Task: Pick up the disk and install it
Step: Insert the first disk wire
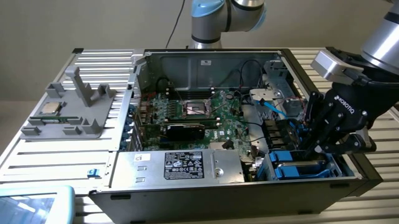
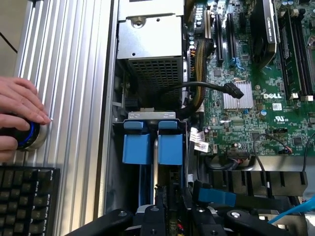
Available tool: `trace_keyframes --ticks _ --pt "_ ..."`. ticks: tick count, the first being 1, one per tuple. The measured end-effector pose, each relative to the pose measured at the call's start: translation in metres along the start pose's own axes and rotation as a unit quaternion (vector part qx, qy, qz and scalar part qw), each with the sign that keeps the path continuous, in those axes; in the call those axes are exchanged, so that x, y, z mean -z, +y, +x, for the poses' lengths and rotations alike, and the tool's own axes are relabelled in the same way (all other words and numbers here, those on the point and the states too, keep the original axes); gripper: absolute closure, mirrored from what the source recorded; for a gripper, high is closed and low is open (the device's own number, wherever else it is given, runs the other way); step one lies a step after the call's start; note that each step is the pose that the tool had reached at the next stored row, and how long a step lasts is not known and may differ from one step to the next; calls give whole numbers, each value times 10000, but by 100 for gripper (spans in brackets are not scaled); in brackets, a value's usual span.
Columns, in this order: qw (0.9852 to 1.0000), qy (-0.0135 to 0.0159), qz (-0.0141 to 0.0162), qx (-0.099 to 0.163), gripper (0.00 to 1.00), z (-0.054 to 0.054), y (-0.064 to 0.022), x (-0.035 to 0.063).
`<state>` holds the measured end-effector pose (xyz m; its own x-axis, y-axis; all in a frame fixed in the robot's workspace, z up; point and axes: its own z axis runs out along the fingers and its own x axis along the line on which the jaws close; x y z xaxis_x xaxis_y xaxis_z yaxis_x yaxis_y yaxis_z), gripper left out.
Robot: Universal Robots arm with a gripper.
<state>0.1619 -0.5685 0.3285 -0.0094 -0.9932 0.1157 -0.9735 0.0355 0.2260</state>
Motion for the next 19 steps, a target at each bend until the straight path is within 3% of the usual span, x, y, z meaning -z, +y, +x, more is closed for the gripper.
trace_keyframes --ticks 6,12,17,19 --pt "10000 0 0 -5 75 -16 22 23" --pt "10000 2 -1 -8 75 0 63 192" --pt "10000 38 0 -16 75 14 81 318" --pt "10000 67 3 -24 75 16 68 343"
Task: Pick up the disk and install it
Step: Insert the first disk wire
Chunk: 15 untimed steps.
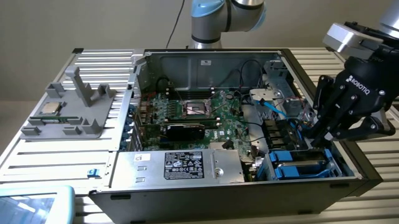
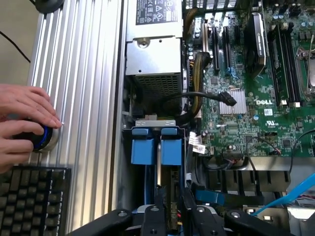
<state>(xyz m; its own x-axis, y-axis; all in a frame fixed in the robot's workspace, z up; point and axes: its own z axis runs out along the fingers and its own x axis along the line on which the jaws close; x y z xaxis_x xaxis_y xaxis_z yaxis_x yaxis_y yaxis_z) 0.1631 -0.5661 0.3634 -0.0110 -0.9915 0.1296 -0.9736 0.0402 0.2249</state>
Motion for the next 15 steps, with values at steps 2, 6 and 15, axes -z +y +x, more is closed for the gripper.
trace_keyframes --ticks 2,6,15 --pt "10000 39 6 -10 75 -3 4 44" --pt "9999 111 19 -28 75 -9 28 151" --pt "9995 319 37 -79 75 -124 63 293"
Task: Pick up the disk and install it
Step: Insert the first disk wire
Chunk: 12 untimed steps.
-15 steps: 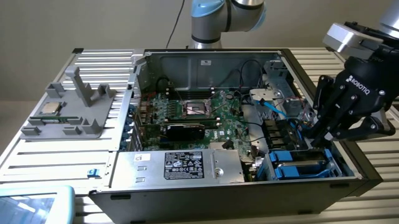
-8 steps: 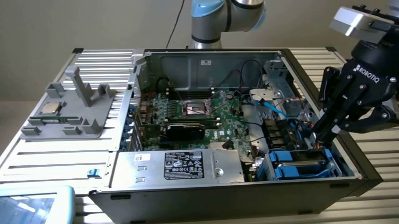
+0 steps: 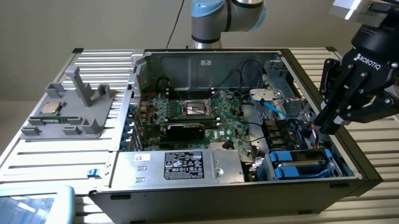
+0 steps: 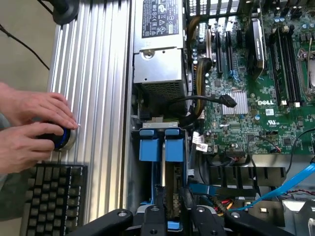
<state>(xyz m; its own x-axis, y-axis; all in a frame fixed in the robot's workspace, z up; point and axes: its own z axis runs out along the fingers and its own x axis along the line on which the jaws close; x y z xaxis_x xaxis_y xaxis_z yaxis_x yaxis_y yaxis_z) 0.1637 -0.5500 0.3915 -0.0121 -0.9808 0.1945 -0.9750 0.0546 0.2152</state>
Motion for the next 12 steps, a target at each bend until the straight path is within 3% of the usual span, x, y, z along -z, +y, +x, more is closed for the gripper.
trace_keyframes --ticks 5,12 --pt "10000 58 11 -15 75 -30 10 45" --pt "10000 58 11 -15 75 -30 10 45"
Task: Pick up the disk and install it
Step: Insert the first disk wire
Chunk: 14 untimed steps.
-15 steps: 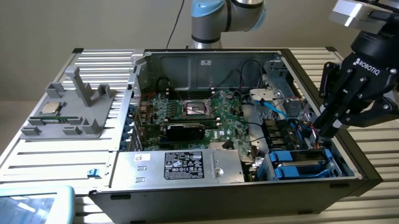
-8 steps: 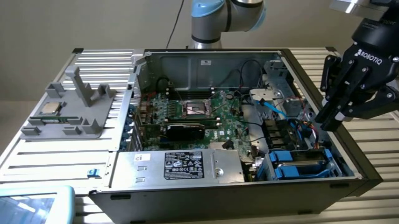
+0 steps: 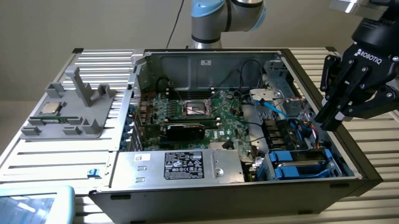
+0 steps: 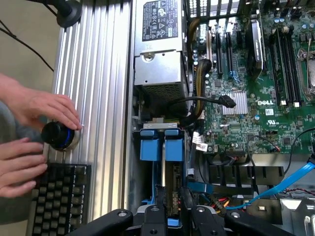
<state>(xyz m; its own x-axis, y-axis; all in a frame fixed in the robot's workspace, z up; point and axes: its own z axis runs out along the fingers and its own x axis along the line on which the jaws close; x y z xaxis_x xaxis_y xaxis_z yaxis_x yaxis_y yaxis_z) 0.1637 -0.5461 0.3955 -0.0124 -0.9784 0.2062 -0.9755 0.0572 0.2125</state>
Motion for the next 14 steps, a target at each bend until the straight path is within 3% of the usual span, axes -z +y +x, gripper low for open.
trace_keyframes --ticks 8,12,14 --pt "10000 5 0 -1 75 -1 2 0" --pt "10000 68 25 -21 75 -12 99 -21" --pt "10000 84 38 -27 75 -12 141 -31"
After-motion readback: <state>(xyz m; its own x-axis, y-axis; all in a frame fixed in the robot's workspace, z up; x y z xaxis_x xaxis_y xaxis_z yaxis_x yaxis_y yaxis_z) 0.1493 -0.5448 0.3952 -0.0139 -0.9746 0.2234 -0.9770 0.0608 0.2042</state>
